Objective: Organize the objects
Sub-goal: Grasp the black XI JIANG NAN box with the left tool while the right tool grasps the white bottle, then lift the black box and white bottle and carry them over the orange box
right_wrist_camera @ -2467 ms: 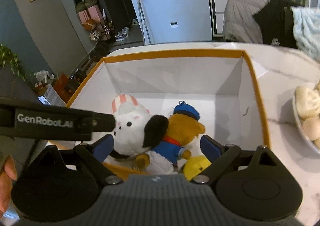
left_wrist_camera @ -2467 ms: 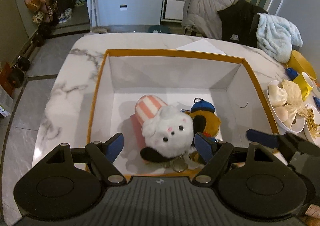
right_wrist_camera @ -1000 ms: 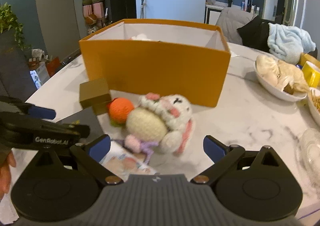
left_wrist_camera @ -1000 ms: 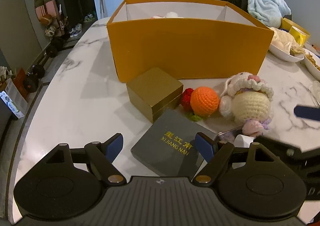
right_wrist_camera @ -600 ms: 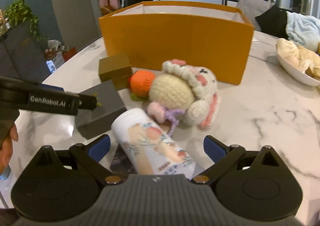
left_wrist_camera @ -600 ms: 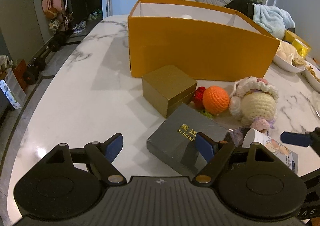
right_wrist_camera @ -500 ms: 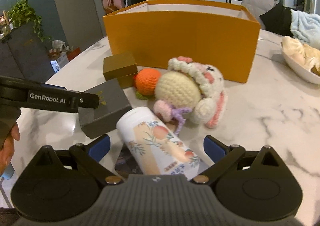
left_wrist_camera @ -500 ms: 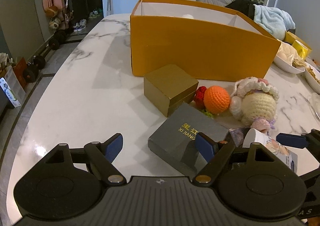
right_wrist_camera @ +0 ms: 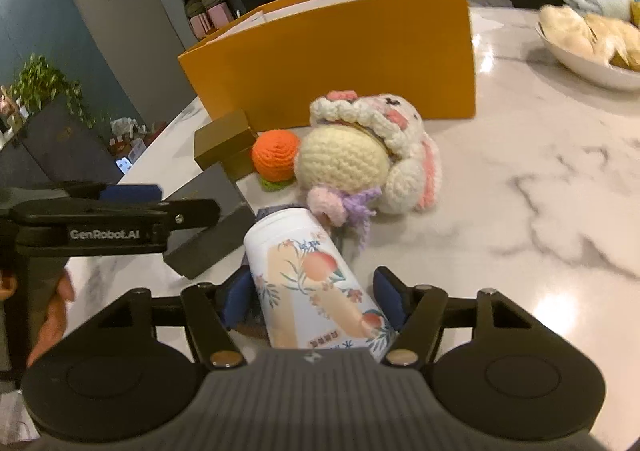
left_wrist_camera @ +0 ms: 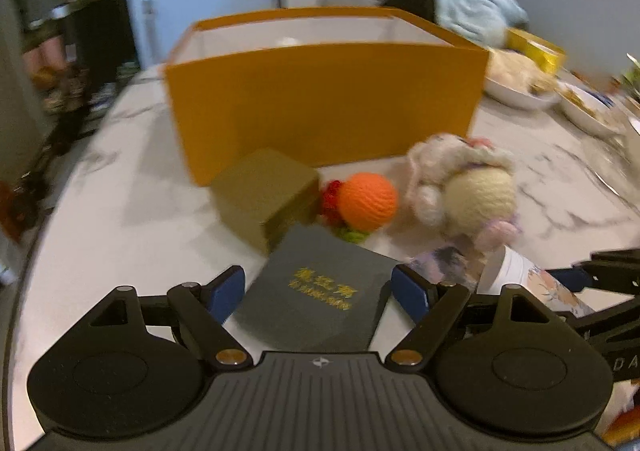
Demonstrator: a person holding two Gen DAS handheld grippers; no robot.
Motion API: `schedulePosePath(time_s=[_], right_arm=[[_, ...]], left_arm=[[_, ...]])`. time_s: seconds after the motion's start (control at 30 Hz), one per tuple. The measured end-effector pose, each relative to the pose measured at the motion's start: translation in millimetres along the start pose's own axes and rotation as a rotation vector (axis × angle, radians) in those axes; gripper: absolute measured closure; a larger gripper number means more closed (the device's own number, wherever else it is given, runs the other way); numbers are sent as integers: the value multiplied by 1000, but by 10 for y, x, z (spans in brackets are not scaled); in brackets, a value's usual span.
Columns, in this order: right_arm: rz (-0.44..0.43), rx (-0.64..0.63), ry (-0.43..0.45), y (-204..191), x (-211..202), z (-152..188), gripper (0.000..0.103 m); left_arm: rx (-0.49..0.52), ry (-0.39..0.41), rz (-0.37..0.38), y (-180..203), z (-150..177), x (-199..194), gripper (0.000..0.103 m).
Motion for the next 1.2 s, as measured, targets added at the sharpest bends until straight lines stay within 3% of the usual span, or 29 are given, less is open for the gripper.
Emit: schedulePosePath(time_s=[0.13,0.33,0.5,0.77,1.1,1.2], right_arm=[[-1,4,4,34,-43,16,36],[-2,-7,14,28,-30,20,35],[-8,-6,12,-3,18,3,36],[1,71,35,191,-80,-42,51],[26,73,31,286,-149,-62,47],[44,40,27,290,-216,49,38]], left_arm=[[73,-27,49,33,34,94,2],[14,-71,123,-2,224,193,2],[-17,-41,71,-22,213,201,6],[-110,-57,-14,-129,362,87,6],[-88,-64,-72,-140,492,-26,8],[-90,-59,-80,-136,508,-37,8]])
Point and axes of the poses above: each gripper's, at about its wrist camera, not at the fingertips, and x roughly the way its jaws point, y to its right, z to its underside, the point moved 9 cm from there along x, roughly the way its jaws point, and after that the axes turned 15 degrees about x, right-handed, at the moved point
